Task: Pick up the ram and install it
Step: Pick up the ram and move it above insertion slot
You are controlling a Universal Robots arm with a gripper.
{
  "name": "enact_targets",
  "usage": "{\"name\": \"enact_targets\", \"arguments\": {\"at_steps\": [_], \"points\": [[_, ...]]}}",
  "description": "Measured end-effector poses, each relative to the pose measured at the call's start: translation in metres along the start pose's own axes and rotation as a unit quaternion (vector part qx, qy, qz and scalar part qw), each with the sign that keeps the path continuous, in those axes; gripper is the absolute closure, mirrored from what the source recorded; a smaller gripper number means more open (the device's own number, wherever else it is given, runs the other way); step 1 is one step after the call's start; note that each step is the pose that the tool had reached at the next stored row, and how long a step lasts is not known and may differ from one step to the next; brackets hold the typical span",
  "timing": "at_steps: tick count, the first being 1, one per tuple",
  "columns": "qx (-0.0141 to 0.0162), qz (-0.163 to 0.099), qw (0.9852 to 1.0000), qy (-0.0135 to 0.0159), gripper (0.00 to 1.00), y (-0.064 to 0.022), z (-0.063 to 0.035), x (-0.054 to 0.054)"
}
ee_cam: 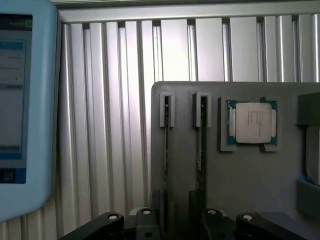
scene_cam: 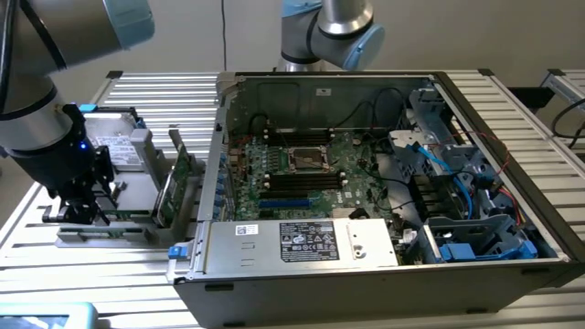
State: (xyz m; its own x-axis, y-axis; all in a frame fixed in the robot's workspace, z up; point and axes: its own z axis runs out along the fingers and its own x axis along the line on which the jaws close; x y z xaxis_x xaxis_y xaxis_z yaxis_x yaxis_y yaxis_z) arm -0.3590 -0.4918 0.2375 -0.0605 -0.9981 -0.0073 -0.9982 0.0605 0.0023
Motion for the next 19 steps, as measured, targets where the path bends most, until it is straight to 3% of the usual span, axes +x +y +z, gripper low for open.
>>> {"name": "enact_targets", "arguments": {"at_steps": [19], "points": [[-0.0001,0.0,1.0,0.0,0.63,0.0023,0.0316,0.001]]}}
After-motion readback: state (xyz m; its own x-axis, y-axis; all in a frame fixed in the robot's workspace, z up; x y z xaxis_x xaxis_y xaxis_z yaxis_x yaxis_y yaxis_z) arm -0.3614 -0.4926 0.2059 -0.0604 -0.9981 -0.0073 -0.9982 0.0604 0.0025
